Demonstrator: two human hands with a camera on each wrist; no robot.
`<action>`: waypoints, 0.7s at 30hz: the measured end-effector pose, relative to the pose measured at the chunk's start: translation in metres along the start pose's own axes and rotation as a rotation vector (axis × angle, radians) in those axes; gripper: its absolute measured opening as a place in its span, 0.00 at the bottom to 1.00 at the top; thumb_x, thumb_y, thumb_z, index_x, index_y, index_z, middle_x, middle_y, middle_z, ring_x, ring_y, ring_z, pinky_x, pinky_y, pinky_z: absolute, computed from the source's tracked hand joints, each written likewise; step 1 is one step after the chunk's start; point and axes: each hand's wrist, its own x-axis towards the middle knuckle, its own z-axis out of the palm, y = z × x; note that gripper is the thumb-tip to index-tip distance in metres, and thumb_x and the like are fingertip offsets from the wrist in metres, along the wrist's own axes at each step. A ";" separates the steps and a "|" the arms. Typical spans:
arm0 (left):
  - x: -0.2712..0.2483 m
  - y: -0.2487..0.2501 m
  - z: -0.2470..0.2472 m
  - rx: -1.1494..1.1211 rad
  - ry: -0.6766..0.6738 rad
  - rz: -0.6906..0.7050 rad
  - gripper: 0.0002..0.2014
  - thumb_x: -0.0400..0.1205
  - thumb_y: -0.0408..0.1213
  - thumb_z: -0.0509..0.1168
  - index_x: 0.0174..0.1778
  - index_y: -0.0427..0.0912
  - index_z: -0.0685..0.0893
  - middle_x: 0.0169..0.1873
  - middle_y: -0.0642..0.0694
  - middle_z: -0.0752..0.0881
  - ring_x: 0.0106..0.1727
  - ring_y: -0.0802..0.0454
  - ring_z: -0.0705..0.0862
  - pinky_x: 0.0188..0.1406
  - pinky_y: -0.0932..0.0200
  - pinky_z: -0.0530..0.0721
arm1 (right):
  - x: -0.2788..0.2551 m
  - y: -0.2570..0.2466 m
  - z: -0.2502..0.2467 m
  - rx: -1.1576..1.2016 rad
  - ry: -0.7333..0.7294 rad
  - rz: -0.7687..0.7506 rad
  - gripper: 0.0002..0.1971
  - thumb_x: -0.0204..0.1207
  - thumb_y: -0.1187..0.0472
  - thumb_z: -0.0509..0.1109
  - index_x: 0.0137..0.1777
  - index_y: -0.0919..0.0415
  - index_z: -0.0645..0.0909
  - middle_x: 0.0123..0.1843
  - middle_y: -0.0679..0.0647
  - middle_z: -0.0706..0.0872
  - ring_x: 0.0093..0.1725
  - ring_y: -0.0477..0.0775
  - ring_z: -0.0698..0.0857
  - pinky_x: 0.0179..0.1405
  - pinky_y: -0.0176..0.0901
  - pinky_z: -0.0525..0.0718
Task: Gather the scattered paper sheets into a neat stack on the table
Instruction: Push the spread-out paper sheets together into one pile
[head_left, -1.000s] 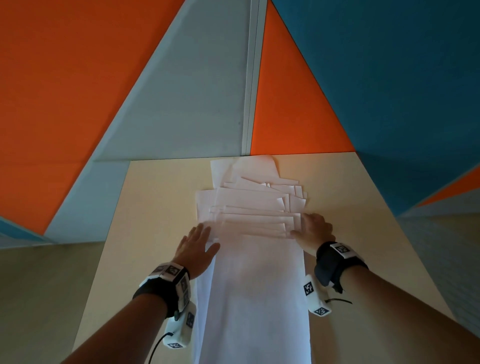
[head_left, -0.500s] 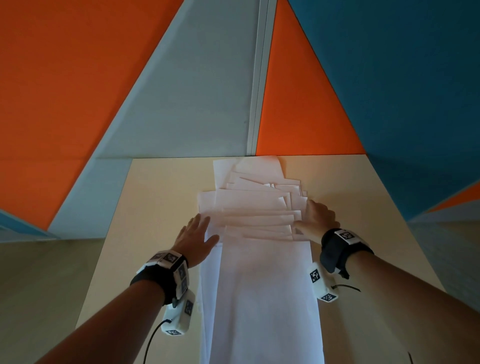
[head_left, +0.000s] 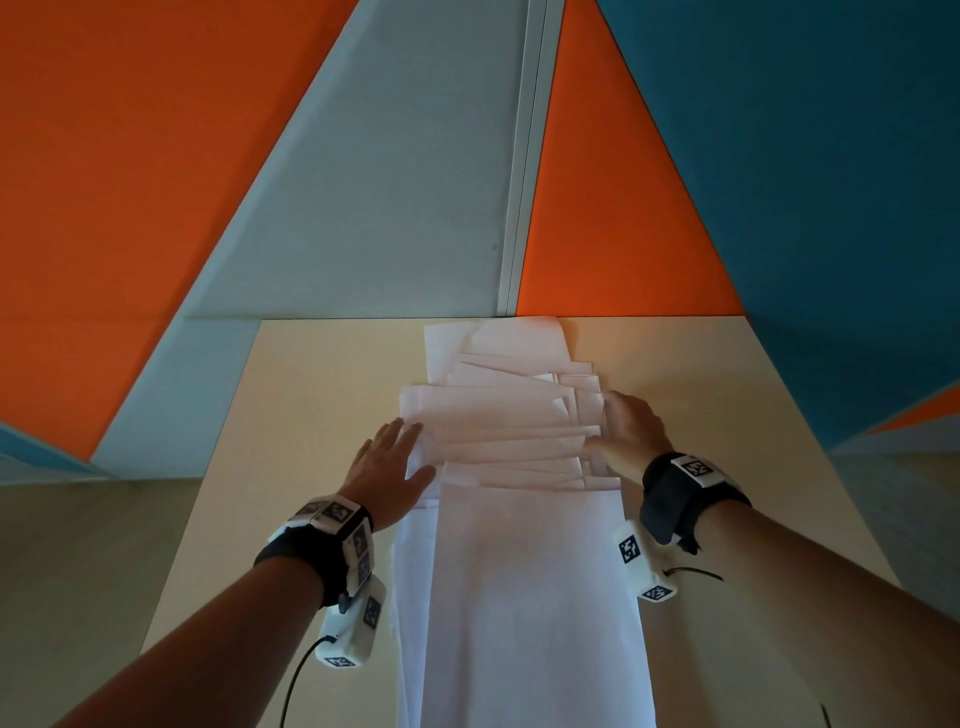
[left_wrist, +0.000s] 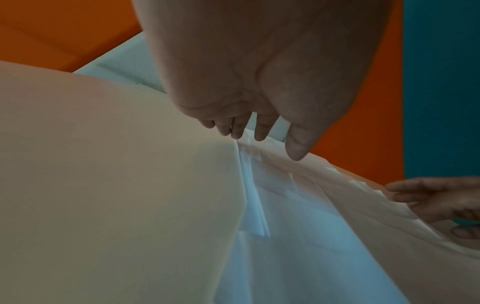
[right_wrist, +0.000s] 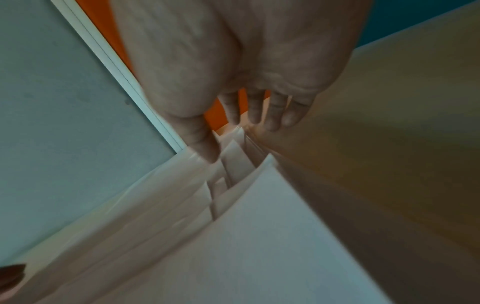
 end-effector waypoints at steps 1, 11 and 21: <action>0.000 0.001 0.000 0.012 -0.033 -0.005 0.34 0.85 0.51 0.55 0.85 0.47 0.50 0.86 0.45 0.47 0.86 0.49 0.46 0.85 0.49 0.46 | 0.004 0.001 -0.001 0.005 0.004 0.012 0.34 0.58 0.52 0.70 0.69 0.54 0.72 0.68 0.59 0.80 0.63 0.63 0.81 0.57 0.56 0.85; -0.002 0.006 -0.013 -0.144 -0.023 -0.014 0.30 0.85 0.47 0.59 0.83 0.48 0.59 0.85 0.45 0.56 0.85 0.48 0.56 0.82 0.52 0.54 | 0.002 -0.020 0.009 0.213 -0.075 -0.056 0.39 0.69 0.56 0.75 0.80 0.44 0.64 0.77 0.51 0.76 0.72 0.56 0.77 0.62 0.46 0.78; -0.004 0.004 -0.014 -0.190 -0.046 -0.067 0.32 0.84 0.45 0.60 0.84 0.52 0.55 0.85 0.46 0.51 0.85 0.48 0.55 0.82 0.52 0.54 | -0.008 -0.025 0.014 0.231 -0.083 -0.038 0.37 0.68 0.59 0.72 0.78 0.44 0.66 0.72 0.49 0.79 0.67 0.54 0.80 0.57 0.45 0.81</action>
